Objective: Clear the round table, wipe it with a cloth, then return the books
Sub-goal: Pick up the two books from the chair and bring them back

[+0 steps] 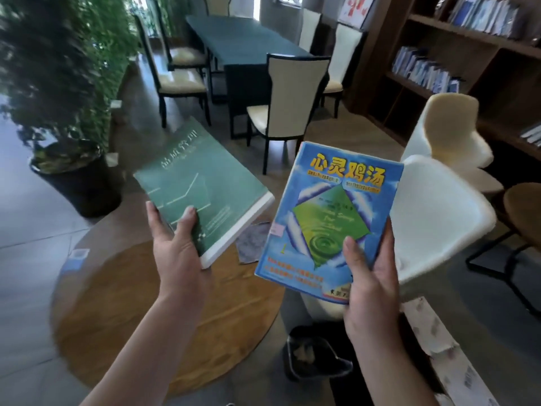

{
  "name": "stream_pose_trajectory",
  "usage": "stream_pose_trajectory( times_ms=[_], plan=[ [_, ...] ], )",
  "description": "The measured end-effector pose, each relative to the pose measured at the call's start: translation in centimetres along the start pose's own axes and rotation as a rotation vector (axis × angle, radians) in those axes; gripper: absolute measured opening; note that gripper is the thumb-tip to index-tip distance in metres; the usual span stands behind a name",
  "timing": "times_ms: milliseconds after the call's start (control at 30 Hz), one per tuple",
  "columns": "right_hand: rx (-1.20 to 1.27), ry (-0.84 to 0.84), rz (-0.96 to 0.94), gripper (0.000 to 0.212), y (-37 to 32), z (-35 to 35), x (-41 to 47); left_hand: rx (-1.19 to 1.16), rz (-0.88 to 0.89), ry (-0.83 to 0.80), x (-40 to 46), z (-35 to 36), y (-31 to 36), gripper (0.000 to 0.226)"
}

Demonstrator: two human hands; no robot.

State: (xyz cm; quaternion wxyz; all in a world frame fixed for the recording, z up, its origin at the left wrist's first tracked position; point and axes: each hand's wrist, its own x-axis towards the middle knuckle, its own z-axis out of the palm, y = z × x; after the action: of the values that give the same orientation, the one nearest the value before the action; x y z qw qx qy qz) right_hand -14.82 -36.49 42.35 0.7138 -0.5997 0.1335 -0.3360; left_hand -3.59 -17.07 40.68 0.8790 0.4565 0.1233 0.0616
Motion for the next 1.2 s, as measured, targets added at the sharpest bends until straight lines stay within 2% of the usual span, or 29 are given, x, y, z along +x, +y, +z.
stream_pose_trajectory(
  times_ms=[133, 233, 467, 667, 867, 1000, 1200],
  plan=[
    [-0.003, 0.004, 0.009, 0.057, 0.5, 1.9, -1.9, 0.016, 0.161, 0.109, -2.2, -0.9, 0.2, 0.078],
    [-0.007, -0.032, -0.016, 0.061, 0.6, 2.1, -3.3, 0.012, 0.21, 0.143, -4.6, -1.3, -0.2, 0.078],
    [-0.001, -0.128, 0.095, 0.062, 2.2, 2.6, -5.7, 0.022, 0.147, 0.286, -7.0, -5.4, -0.2, 0.075],
    [-0.04, -0.111, 0.181, 0.062, 5.3, 4.9, -5.6, 0.086, 0.131, 0.384, -2.1, -13.8, 2.8, 0.077],
    [-0.108, -0.067, 0.245, 0.062, 10.9, 11.5, -4.4, 0.018, -0.1, 0.277, 5.7, -21.2, 4.1, 0.061],
    [-0.135, -0.032, 0.3, 0.06, 14.3, 15.5, -4.3, -0.005, -0.266, 0.258, 10.5, -25.2, 4.5, 0.063],
    [-0.238, 0.005, 0.395, 0.06, 18.7, 18.2, -4.5, 0.071, -0.4, 0.188, 15.9, -28.2, 4.1, 0.062]
  ],
)
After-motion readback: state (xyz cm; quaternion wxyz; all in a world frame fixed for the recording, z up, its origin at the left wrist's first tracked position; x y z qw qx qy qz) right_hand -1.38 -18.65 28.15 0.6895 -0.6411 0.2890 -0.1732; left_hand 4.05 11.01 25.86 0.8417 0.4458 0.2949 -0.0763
